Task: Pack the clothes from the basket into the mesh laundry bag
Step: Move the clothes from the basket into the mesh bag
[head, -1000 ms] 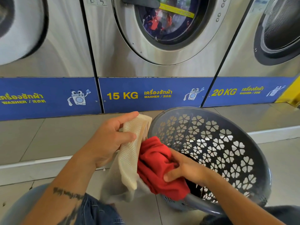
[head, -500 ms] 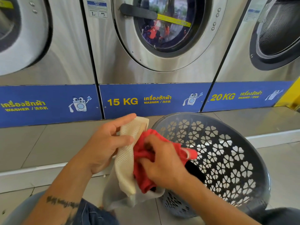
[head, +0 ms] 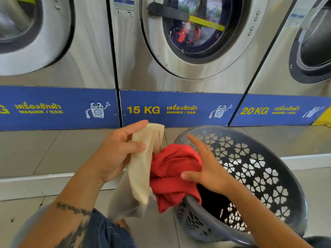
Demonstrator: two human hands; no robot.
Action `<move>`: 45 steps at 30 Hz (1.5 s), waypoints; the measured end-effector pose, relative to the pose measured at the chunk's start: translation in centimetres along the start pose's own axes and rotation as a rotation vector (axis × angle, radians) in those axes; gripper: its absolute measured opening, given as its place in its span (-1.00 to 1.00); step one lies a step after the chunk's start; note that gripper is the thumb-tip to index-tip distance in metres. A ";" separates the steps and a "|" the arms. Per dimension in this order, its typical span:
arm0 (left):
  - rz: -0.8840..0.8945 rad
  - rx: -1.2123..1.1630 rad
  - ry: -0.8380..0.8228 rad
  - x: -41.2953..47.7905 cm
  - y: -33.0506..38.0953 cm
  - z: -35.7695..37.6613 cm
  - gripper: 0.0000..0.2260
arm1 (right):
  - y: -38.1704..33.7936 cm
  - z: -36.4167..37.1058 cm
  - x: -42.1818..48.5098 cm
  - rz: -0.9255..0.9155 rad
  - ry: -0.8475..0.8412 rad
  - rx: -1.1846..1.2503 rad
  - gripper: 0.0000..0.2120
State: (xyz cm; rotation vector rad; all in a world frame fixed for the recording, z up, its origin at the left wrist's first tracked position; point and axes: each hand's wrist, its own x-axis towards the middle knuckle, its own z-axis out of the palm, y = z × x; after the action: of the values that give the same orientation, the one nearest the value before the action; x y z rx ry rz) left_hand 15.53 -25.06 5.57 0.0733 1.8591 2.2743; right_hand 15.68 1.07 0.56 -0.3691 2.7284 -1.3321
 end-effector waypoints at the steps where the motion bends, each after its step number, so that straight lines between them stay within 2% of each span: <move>1: -0.014 0.012 -0.004 0.0 -0.2 0.4 -0.46 | 1.2 0.3 0.2 0.156 -0.129 0.202 0.02; 3: -0.031 0.039 -0.005 0.0 -0.5 1.0 -0.46 | 2.8 1.5 0.3 0.326 -0.266 0.521 -0.11; 5: -0.037 0.076 0.004 0.0 -0.8 1.4 -0.47 | 3.6 2.4 0.4 0.365 -0.277 0.579 -0.32; 8: -0.060 0.113 0.025 0.0 -1.1 1.7 -0.47 | 3.9 2.8 0.5 0.288 -0.191 0.396 -0.61; 11: -0.066 0.149 0.023 0.0 -1.4 2.0 -0.46 | 2.8 2.5 0.6 0.179 0.003 0.075 -0.90; 13: -0.057 0.162 0.022 0.0 -1.4 2.3 -0.46 | 1.0 2.3 0.4 0.153 0.114 -0.008 -0.98; 15: -0.043 0.184 0.007 0.0 -1.4 2.6 -0.45 | -1.7 2.4 0.1 0.164 0.167 0.001 -0.99; 19: 0.019 0.190 -0.030 -0.4 -0.5 2.8 -0.44 | -6.1 4.4 -0.8 0.190 0.188 0.372 -0.67; 21: 0.067 0.143 -0.043 -0.8 0.5 2.0 -0.42 | -6.9 6.1 -1.1 0.143 0.075 0.623 -0.54; 23: 0.085 0.068 -0.092 -1.5 1.5 1.0 -0.41 | -7.6 7.9 -1.1 0.091 -0.090 0.775 -0.55; 26: 0.063 0.027 -0.162 -2.6 1.8 0.2 -0.43 | -7.4 10.6 0.3 0.074 -0.214 0.496 -0.67; 28: 0.050 0.005 -0.133 -3.2 1.3 -0.7 -0.43 | -6.8 12.3 2.3 0.078 -0.294 0.232 -0.62; 31: 0.012 -0.018 0.069 -3.6 0.1 -3.4 -0.46 | -6.1 14.6 5.2 0.094 -0.359 -0.127 -0.40; 33: -0.046 -0.052 0.193 -3.7 -1.0 -5.1 -0.48 | -5.6 15.9 6.7 0.157 -0.365 -0.375 -0.38; 35: -0.117 -0.066 0.272 -3.6 -2.5 -6.3 -0.47 | -5.4 16.7 6.9 0.220 -0.377 -0.518 -0.36; 38: -0.286 0.070 0.398 -2.6 -5.5 -7.3 -0.44 | -3.2 18.4 6.3 0.333 -0.398 -0.634 -0.27; 41: -0.416 0.397 0.436 -1.4 -9.5 -6.9 -0.46 | 0.9 20.1 4.8 0.425 -0.480 -0.720 -0.29; 43: -0.451 0.584 0.398 -0.8 -11.4 -6.5 -0.48 | 3.9 20.8 3.5 0.376 -0.556 -0.672 -0.32; 45: -0.478 0.706 0.353 -0.3 -12.2 -6.6 -0.49 | 5.5 20.7 2.5 0.343 -0.612 -0.473 -0.29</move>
State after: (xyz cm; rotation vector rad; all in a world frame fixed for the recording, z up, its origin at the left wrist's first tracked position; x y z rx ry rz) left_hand 16.24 -29.19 -7.68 -0.6297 2.4356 1.3078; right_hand 16.00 -12.15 -16.46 -0.2597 2.3872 -0.3883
